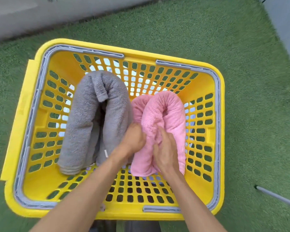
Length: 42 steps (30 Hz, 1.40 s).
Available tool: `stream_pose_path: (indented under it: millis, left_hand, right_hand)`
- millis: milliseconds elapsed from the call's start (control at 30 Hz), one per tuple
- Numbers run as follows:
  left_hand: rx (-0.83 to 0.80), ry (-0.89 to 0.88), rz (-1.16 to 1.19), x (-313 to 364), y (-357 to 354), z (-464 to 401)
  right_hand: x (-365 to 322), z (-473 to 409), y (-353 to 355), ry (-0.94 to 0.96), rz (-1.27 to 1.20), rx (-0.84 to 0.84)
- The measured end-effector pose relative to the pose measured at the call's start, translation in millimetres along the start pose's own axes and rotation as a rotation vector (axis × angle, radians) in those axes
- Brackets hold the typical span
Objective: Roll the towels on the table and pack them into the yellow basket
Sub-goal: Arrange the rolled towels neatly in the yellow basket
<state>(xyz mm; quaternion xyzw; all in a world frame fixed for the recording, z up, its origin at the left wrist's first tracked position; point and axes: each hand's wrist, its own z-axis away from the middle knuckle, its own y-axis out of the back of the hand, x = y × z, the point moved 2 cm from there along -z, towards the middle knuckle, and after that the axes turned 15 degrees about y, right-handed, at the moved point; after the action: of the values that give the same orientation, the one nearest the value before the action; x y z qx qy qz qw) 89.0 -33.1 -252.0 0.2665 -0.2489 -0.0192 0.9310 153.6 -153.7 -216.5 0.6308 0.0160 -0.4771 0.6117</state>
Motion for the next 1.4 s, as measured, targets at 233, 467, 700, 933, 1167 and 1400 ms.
stream_pose_path:
  millis: [233,467,700,933,1167,1400]
  left_hand:
    - [0.056,0.671,0.261,12,-56,21]
    - [0.287,0.589,0.658,35,-44,48]
    - [0.160,0.800,0.764,31,-73,34]
    - [0.231,0.881,0.829,29,-95,3]
    - [0.219,0.860,0.596,16,-86,-6]
    - [0.342,0.533,0.116,21,-28,37]
  right_hand:
    - [25,7,14,-0.266,0.163,-0.024]
    - [26,-19,20,-0.291,0.171,0.009]
    - [26,-27,12,-0.091,0.158,0.065]
    - [56,-56,-6,-0.175,-0.038,-0.056]
    - [62,-62,-13,-0.246,0.036,-0.056]
    - [27,-25,5,-0.323,-0.025,0.127]
